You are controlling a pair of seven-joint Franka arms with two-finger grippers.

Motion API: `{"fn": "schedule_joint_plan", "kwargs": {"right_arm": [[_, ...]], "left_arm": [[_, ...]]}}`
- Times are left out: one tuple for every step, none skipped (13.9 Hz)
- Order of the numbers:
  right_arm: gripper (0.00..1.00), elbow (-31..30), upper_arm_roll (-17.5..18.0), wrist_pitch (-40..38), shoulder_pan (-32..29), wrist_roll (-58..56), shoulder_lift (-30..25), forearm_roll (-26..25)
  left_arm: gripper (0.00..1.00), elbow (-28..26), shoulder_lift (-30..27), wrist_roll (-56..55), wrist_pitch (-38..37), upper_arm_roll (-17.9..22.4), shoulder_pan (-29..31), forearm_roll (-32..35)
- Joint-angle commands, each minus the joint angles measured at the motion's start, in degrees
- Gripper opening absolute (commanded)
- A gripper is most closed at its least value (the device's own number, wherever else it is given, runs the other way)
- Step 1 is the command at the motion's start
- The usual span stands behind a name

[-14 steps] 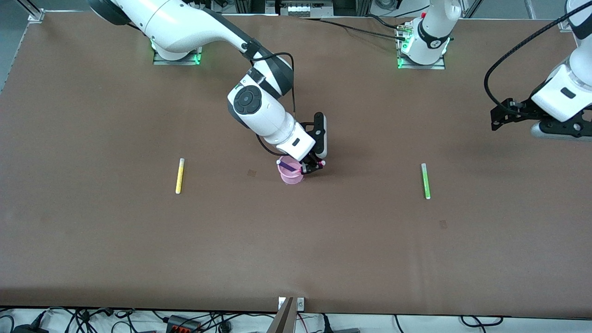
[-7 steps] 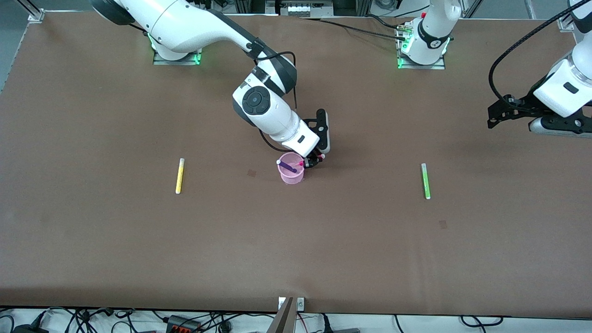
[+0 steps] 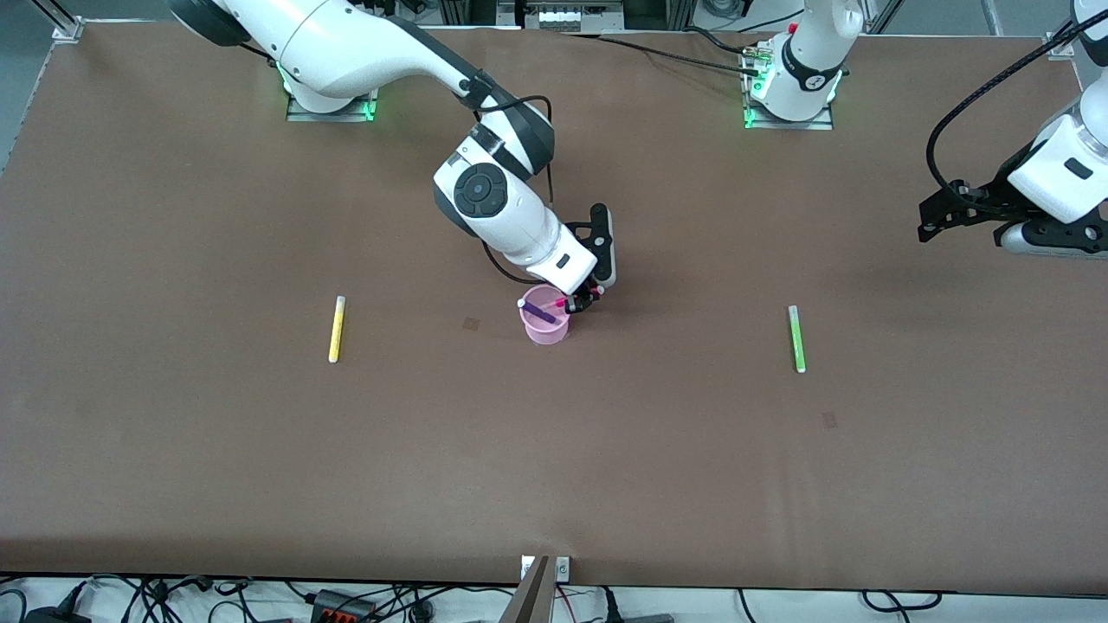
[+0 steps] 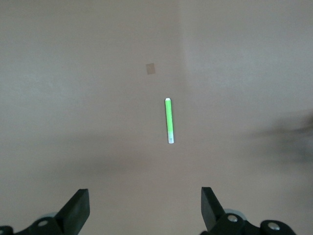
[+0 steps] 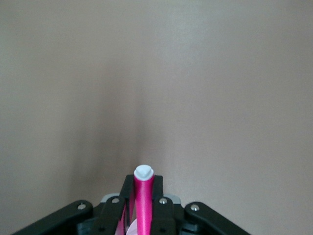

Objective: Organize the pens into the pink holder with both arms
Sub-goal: 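Lower the magenta marker into the pink cup and open the right gripper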

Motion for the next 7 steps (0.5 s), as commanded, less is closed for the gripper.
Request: {"fn": "schedule_joint_plan", "kwargs": {"right_arm": [[0.0,-0.67,0.33,-0.92,-0.88,-0.72,-0.83,-0.66],[0.0,-0.93,0.33,-0.92,-1.05,-0.72,-0.83,-0.66],[0.0,-1.11,0.33,-0.92,-1.06,-0.81,-0.83,-0.66],[0.0,-1.2,0.33,-0.92,-1.06,-0.81,-0.83,-0.66],[0.0,-1.29,0.33,-0.83,-1.06,-0.72,-0.83,-0.66],[0.0,-1.29,0.33,-0.83,-1.14,-0.72,-0.74,-0.66],[0.0,-1.37,0.33,-0.83,-1.14,-0.72,-0.74,-0.58]], "left_arm": [[1.0,3.42,2.9,-0.17,-0.49,-0.37,-0.52,-0.35],[1.0,3.87,3.26,-0.26,-0.5,-0.55,-0.78,-0.34],[1.0,3.96,3.26,-0.17,-0.5,-0.55,-0.78,-0.34],[1.0,3.88,3.08,-0.17,-0.67,-0.55,-0.61,-0.43],[1.0,3.96,3.26,-0.17,-0.59,-0.55,-0.52,-0.43],[1.0,4.14,3.35,-0.17,-0.41,-0.46,-0.52,-0.35],[1.0,3.97,3.17,-0.26,-0.76,-0.46,-0.52,-0.34]]}}
